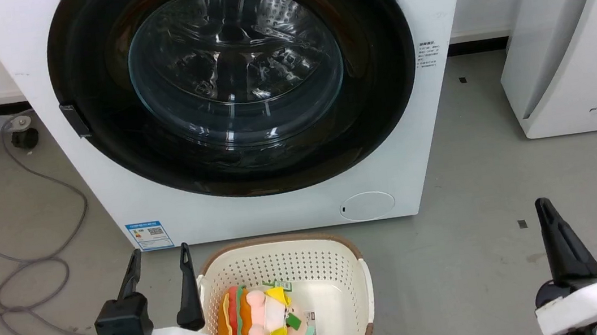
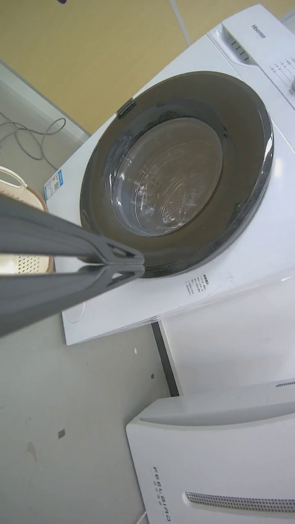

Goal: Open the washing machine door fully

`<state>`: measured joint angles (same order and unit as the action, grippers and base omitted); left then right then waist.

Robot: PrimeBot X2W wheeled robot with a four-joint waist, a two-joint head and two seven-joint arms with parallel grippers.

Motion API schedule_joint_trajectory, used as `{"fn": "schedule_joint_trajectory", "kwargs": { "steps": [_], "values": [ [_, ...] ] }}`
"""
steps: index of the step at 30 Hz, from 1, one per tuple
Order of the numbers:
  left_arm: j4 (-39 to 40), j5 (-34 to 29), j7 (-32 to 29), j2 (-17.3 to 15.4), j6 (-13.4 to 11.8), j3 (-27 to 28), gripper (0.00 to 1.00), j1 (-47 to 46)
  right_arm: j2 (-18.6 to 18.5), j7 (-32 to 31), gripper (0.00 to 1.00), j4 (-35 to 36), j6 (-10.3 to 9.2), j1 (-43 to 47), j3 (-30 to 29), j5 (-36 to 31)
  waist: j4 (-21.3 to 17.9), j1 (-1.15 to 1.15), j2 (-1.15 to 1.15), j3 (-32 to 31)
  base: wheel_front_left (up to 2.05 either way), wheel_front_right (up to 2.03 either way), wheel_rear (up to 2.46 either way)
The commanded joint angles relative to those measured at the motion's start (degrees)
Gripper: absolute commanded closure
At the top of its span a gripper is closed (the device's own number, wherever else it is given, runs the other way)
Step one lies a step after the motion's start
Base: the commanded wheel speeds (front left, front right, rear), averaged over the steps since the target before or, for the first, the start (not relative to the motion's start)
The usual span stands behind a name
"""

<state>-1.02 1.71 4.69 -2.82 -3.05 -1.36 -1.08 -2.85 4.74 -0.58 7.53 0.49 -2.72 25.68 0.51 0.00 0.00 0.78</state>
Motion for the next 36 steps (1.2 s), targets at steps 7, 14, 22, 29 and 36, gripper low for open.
{"fn": "schedule_joint_trajectory", "kwargs": {
  "steps": [7, 14, 22, 29, 36],
  "values": [
    [-0.06, 0.43, 1.49, -0.04, -0.94, -0.38, 0.0, -1.0, -0.01, 1.45, 1.0, -0.6, -0.02, -2.59, 0.27, 14.38, 0.35, 0.0, 0.0, 0.64, 0.0, 0.0, 0.0],
    [0.19, 0.61, 2.33, -0.04, -1.42, -0.71, 0.0, -1.65, -0.01, -1.23, 1.0, -3.45, -0.02, -5.03, -1.74, 26.56, 0.74, 0.0, 0.0, 1.59, 0.0, 0.0, 0.0],
    [0.42, 0.9, 3.17, -0.04, -1.68, -0.94, 0.0, -2.72, -0.03, -5.95, 1.0, -8.21, -0.02, -9.61, -5.4, 35.72, 1.5, 0.0, 0.0, 2.95, 0.0, 0.0, 0.0],
    [1.06, 1.23, 4.01, -0.04, -2.2, -1.26, 0.0, -3.88, -0.69, -9.49, 1.0, -12.92, -0.02, -15.99, -9.15, 42.27, 2.17, 0.0, 0.0, 5.18, 0.0, 0.0, 0.0],
    [1.68, 1.69, 4.84, -0.05, -2.84, -1.67, 0.0, -5.54, -2.61, -10.34, 1.0, -17.04, -0.03, -23.48, -12.86, 46.93, 3.08, 0.0, 0.0, 8.09, 0.0, 0.0, 0.0]
  ]
}}
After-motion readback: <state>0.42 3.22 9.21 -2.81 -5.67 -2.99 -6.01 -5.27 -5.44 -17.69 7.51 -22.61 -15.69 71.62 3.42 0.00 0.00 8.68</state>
